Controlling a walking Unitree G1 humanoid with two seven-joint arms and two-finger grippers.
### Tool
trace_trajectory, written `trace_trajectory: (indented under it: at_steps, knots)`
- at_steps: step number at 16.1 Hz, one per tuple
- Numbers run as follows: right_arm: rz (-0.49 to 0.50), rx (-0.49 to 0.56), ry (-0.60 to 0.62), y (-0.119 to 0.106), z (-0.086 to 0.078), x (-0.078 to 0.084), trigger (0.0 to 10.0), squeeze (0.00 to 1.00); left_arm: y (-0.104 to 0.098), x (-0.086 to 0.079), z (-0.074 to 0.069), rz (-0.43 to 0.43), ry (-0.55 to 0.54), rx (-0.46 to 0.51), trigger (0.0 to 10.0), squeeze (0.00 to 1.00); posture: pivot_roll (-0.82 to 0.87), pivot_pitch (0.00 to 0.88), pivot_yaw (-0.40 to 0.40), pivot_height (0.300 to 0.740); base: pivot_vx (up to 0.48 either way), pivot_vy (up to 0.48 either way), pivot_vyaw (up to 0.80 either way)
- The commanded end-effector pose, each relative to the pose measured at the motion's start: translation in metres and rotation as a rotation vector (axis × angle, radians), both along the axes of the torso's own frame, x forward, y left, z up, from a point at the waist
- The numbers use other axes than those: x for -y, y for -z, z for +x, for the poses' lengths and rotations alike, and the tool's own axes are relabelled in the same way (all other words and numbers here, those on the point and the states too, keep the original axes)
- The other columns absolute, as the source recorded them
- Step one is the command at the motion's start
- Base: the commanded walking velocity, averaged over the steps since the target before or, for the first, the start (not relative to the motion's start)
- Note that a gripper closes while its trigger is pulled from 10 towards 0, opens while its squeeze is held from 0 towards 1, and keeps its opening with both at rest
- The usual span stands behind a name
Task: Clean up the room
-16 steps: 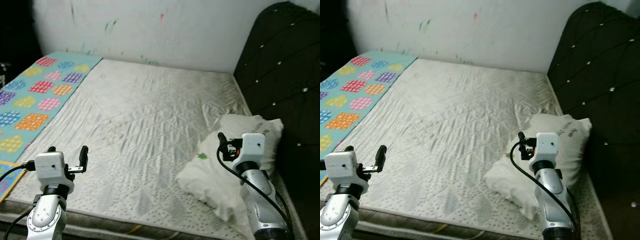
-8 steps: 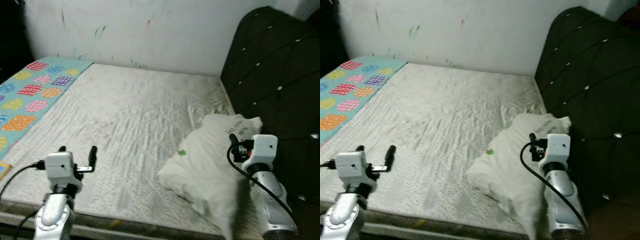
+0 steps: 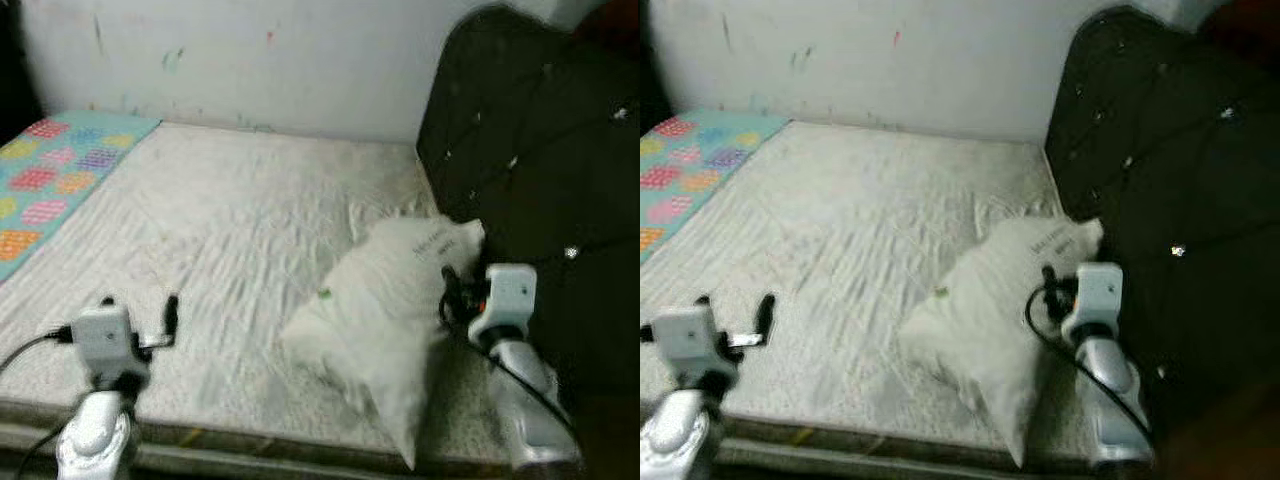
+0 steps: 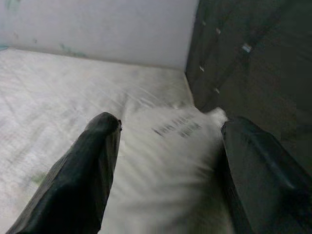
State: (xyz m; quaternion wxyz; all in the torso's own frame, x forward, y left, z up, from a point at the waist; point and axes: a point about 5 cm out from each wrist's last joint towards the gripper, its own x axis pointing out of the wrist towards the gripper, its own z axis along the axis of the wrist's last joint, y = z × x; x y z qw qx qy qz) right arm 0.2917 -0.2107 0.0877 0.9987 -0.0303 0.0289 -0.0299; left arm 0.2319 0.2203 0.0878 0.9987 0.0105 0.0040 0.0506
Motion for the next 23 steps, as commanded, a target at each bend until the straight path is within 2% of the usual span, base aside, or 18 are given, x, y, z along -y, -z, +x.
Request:
trace_trajectory:
  at_steps: [1,3,14,21,23]
  knots:
    - [0.251,-0.146,-0.207,0.028,0.0354,-0.0732,10.0,0.0,0.0258,0.0659,0.092,-0.221,0.112,-0.199,10.0,0.0,0.01,0.106,-0.012,0.74,0.0,0.0,-0.75]
    - [0.251,-0.146,-0.208,0.0277,0.0358,-0.073,10.0,0.0,0.0255,0.0655,0.0923,-0.225,0.107,-0.198,10.0,0.0,0.01,0.106,-0.013,0.74,0.0,0.0,-0.69]
    - [0.233,-0.142,-0.22,0.0257,0.0377,-0.0738,10.0,0.0,0.023,0.0644,0.0944,-0.238,0.097,-0.183,10.0,0.0,0.01,0.103,-0.014,0.74,0.0,0.0,0.0]
    - [0.242,-0.144,-0.218,0.0262,0.037,-0.0743,10.0,0.0,0.0228,0.064,0.0938,-0.24,0.098,-0.182,10.0,0.0,0.01,0.111,-0.011,0.74,0.0,0.372,0.0]
    - [0.239,-0.145,-0.219,0.0263,0.0369,-0.0742,10.0,0.0,0.0229,0.0642,0.0937,-0.241,0.099,-0.183,10.0,0.0,0.01,0.113,-0.012,0.74,0.0,0.0,0.0]
